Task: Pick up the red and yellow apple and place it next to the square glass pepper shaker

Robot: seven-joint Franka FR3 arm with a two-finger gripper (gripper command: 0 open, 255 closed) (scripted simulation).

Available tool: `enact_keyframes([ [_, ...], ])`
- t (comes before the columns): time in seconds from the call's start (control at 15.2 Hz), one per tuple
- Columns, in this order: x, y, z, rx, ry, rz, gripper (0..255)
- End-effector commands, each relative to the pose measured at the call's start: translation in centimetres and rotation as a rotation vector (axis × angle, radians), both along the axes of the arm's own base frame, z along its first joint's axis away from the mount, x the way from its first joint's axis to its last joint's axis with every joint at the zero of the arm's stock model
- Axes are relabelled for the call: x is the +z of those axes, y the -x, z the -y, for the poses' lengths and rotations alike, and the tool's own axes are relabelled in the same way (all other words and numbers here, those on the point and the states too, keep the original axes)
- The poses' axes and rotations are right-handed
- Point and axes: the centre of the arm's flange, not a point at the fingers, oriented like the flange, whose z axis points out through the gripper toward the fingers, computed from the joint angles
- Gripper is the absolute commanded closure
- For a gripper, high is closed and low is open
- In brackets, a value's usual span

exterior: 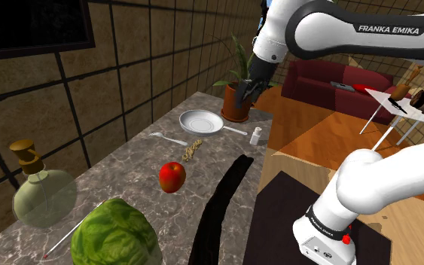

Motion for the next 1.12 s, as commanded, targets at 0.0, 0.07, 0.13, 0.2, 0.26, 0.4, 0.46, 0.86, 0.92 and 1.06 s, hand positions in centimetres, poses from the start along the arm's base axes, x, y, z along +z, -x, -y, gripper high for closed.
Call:
enact_keyframes([
  [0.0, -1.3, -0.6, -2.4, -0.008, 0.003, -0.013, 0],
  [0.07, -1.9, -1.0, -3.5, -0.011, 0.005, -0.02, 0],
  [0.13, -2.5, -1.4, -4.7, -0.014, 0.007, -0.027, 0],
  [0.2, -3.1, -1.8, -5.8, -0.017, 0.009, -0.033, 0],
  [0.26, -3.8, -2.2, -7.0, -0.02, 0.011, -0.04, 0],
  [0.4, -5.0, -3.0, -9.3, -0.026, 0.015, -0.053, 0],
  [0.46, -5.7, -3.4, -10.4, -0.029, 0.016, -0.06, 0],
  [0.86, -9.6, -5.8, -17.2, -0.047, 0.028, -0.1, 0],
  [0.92, -10.3, -6.2, -18.4, -0.05, 0.03, -0.107, 0],
  [1.06, -11.6, -7.0, -20.6, -0.056, 0.033, -0.12, 0],
])
